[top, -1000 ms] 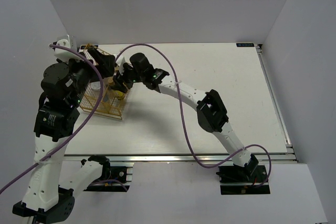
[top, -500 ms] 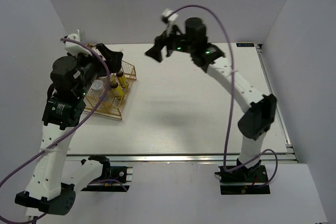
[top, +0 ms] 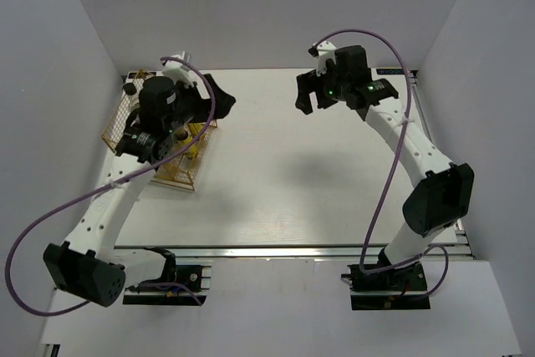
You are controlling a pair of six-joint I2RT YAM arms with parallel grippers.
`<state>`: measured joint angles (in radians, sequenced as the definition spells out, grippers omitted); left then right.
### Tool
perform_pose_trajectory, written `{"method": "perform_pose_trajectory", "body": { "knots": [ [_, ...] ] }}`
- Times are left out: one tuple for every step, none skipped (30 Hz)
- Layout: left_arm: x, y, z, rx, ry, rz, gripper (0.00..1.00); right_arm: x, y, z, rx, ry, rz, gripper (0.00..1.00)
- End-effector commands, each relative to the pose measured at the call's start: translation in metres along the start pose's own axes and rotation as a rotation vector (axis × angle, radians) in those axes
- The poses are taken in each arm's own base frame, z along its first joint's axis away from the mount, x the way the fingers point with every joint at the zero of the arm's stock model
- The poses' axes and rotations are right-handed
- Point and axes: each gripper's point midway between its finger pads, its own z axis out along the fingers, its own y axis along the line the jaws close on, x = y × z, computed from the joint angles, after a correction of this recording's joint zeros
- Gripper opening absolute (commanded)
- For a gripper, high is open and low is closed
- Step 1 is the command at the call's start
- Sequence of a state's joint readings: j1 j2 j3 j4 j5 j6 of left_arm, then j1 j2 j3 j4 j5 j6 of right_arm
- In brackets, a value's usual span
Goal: Organize the condiment bottles
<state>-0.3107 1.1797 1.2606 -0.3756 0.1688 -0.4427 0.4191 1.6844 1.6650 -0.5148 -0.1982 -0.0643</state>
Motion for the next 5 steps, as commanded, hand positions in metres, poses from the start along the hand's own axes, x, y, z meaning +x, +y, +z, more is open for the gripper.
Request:
{"method": "perform_pose_trajectory", "body": {
  "knots": [
    [0.004,-0.024,0.012,0.069,0.000,0.020,0.98,-0.024,-0.014,-0.047,0.108,-0.099,-0.039,0.90],
    [0.011,-0.033,0.016,0.085,0.012,0.028,0.98,-0.024,-0.012,-0.050,0.109,-0.104,-0.038,0.89],
    [0.013,-0.036,0.019,0.086,0.017,0.029,0.98,-0.025,-0.012,-0.052,0.108,-0.113,-0.039,0.89],
    [0.016,-0.038,0.022,0.088,0.023,0.030,0.98,-0.020,-0.011,-0.051,0.103,-0.106,-0.038,0.89],
    [0.022,-0.043,0.027,0.095,0.035,0.034,0.98,-0.020,-0.010,-0.056,0.107,-0.119,-0.039,0.89]
  ]
}}
